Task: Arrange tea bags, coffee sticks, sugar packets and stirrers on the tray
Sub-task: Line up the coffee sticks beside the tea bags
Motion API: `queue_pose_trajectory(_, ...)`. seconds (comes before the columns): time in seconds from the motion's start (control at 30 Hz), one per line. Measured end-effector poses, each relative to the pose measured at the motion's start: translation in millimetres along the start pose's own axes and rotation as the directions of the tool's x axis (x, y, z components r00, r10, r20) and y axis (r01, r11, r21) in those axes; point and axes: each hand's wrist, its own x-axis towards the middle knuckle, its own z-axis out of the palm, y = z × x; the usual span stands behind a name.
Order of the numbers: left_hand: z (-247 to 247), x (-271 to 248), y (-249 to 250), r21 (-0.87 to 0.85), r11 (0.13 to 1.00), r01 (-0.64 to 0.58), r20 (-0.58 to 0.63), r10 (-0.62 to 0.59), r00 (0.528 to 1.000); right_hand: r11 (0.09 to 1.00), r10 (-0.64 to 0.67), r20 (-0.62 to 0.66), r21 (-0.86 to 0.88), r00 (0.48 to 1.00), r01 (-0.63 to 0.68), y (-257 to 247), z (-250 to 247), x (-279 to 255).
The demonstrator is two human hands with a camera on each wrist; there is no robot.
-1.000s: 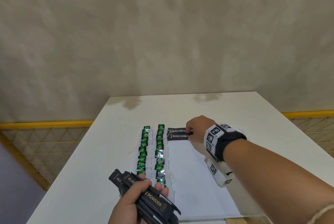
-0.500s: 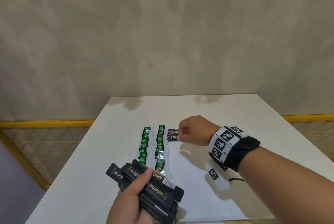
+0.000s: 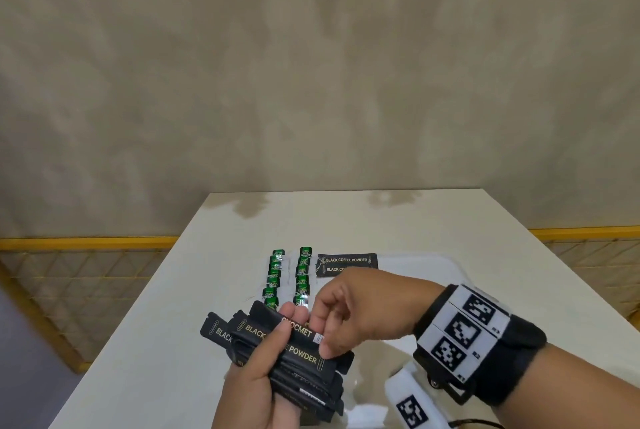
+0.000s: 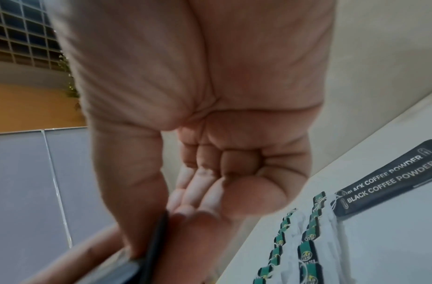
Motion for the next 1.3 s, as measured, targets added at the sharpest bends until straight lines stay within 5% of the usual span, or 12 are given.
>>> queue_pose_trajectory(0.2,-2,-1,-1,0.053,0.999,0.01,-0.055,-0.007,0.998,0.951,-0.142,-0.296,-0.306,0.945,0.047,3,3,-5)
queue_pose_trajectory(0.4,-2,-3,3,0.043,0.999,-0.004,-0.106,0.009,0.994,0.901,-0.28,-0.25,-0.402,0.927,0.164,8,4,-9)
queue_pose_trajectory(0.67,0,-5,1,0.077,0.994,-0.077,-0.206,0.092,0.974,0.995,-0.045,-0.287,-0.103,0.957,0.016,25,-4,-3)
queue_pose_trajectory(0.9,3,-7,9,-0.116,0.977,0.179,-0.127,-0.193,0.973,0.91,0.299,-0.496,-0.11,0.815,-0.401,72,-38,20)
queue_pose_trajectory(1.07,2,-5,4,-0.064,0.975,0.212,-0.208,-0.221,0.953,0.845,0.336,-0.513,-0.206,0.79,-0.494,81,-40,41)
queue_pose_trajectory(1.3,-2,-9,7,-0.052,0.981,0.189,-0.175,-0.195,0.965,0.801,0.233,-0.584,-0.338,0.778,-0.494,87,-36,59)
